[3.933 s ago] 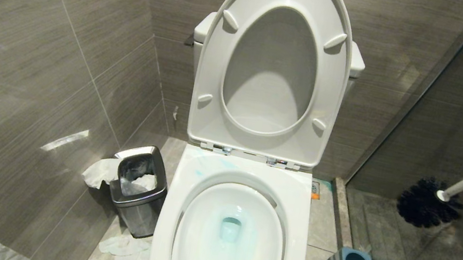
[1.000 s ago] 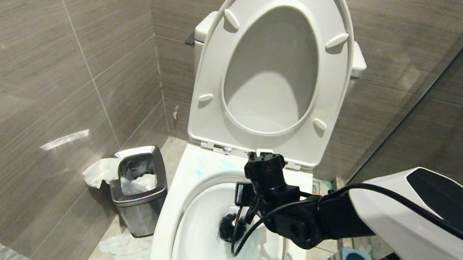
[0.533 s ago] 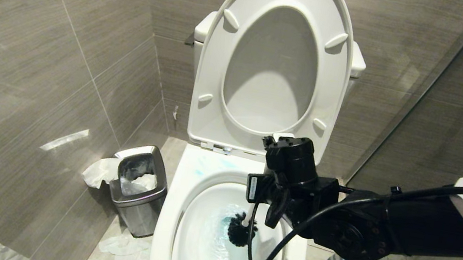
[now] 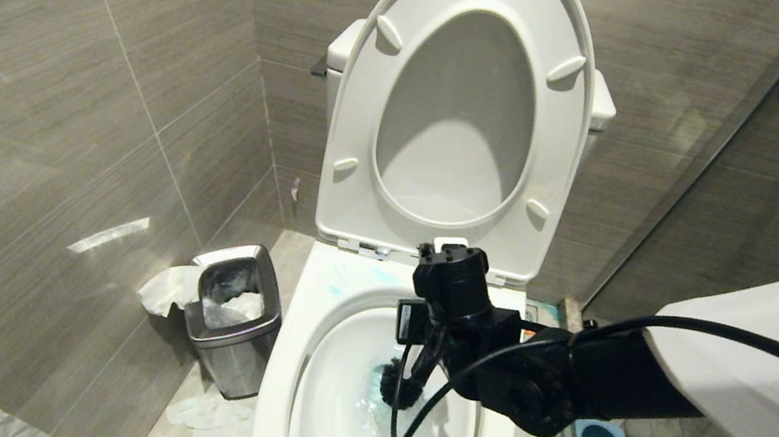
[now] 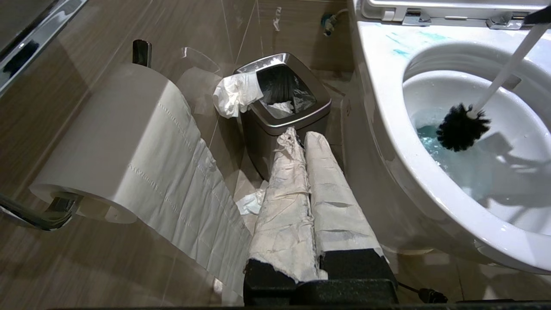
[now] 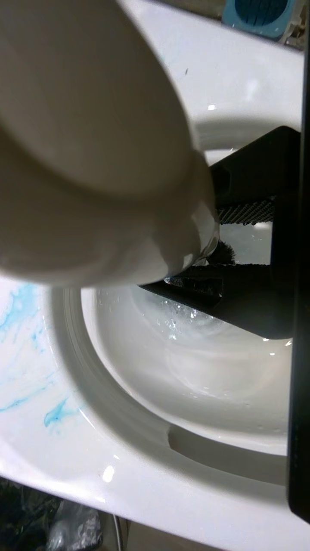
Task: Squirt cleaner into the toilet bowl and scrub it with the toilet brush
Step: Scrub the toilet bowl
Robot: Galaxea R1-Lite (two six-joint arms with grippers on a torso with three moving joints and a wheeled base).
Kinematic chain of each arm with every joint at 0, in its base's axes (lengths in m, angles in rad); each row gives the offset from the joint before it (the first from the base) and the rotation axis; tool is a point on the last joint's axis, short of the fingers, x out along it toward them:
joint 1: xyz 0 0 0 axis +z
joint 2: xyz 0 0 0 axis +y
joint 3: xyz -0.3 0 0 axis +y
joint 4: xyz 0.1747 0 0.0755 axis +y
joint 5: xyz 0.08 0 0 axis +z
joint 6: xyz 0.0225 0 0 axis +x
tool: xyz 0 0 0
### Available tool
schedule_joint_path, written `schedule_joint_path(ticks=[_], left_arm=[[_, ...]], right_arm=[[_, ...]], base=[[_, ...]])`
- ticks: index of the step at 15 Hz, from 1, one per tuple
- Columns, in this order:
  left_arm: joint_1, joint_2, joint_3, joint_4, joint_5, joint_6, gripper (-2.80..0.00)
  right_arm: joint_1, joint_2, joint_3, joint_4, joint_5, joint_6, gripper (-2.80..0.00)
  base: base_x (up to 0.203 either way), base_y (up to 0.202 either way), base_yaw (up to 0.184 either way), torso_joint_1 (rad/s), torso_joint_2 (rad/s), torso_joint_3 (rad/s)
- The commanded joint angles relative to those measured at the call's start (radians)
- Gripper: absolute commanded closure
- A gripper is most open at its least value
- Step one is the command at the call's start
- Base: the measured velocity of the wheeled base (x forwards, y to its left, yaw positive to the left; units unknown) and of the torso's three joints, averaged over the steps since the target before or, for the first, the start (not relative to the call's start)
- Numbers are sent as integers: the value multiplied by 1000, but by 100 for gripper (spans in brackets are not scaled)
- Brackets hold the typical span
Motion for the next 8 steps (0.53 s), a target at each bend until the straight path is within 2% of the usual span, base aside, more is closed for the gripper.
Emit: schedule_joint_path(ticks=[1, 4, 8], left_arm=[[0, 0, 2, 0, 0, 0, 0], [0, 0, 2, 0, 0, 0, 0], [0, 0, 2, 0, 0, 0, 0]], right_arm=[[0, 113, -60, -5, -5, 2, 0], [0, 120, -76, -6, -7, 0, 0], [3, -60, -41, 8, -6, -3, 0]], base=[[0, 0, 0, 0, 0, 0], [0, 0, 0, 0, 0, 0], [0, 0, 0, 0, 0, 0]])
